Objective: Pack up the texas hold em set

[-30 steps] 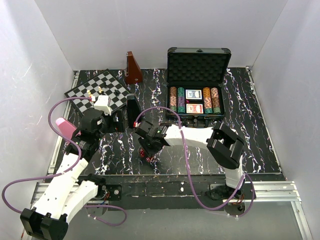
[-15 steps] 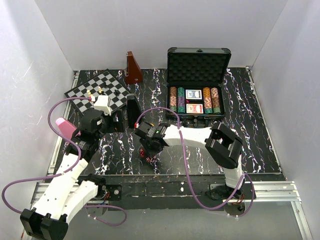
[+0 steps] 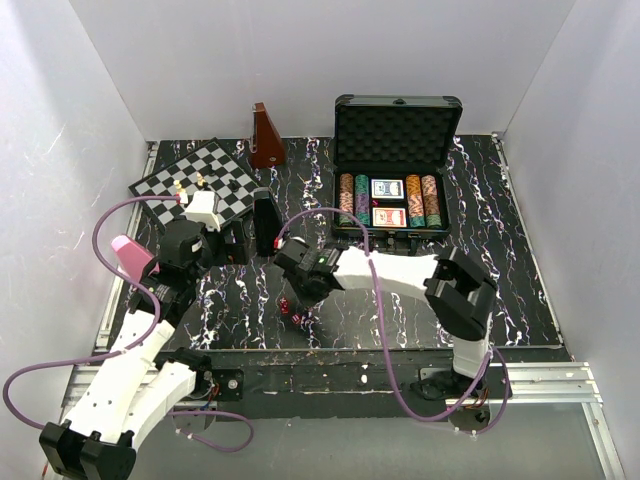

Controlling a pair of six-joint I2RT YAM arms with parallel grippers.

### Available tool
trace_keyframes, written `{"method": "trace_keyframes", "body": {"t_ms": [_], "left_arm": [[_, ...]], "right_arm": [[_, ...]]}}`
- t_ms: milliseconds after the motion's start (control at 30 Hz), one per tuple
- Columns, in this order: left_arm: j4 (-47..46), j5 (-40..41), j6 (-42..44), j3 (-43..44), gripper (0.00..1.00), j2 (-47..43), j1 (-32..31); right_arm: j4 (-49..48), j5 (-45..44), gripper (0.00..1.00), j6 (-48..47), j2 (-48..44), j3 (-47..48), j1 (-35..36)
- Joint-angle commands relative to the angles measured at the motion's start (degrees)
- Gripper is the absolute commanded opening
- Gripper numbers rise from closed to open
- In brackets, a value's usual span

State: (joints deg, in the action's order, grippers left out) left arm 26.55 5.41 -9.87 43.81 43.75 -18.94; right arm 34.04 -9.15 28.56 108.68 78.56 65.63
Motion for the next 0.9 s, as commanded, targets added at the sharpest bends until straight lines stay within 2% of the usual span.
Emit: {"method": "trace_keyframes", "body": {"t_ms": [0,200,333,567,867], "left_arm": [[-0.79,1.18,0.29,0.40,0.98,-1.38,-0.13],[-0.79,1.18,0.20,0.48,0.98,-1.47,-0.13],[-0.79,1.36,0.29,0.48,0.98,-1.65,-0.13],[-0.79,0.74,0.20,0.57,0.98,-1.12,-0.22],[-0.79,0.92,0.29,0.66,0.98,-0.59,-0.13]], "right_arm": [[3.04,-2.37,0.01,1.59,-8.82,-0.25,-4.52],[5.34,-3.07,0.01,-0.69,-15.07,0.97,-18.05],[3.06,-3.25,0.01,-3.24,-14.91,2.90,-28.07],[1.90,-1.49,0.01,-7.11,-5.25,12.56,-39.69],[2.52,-0.26,0.01,-9.48,6.80,23.38,-45.41]]}}
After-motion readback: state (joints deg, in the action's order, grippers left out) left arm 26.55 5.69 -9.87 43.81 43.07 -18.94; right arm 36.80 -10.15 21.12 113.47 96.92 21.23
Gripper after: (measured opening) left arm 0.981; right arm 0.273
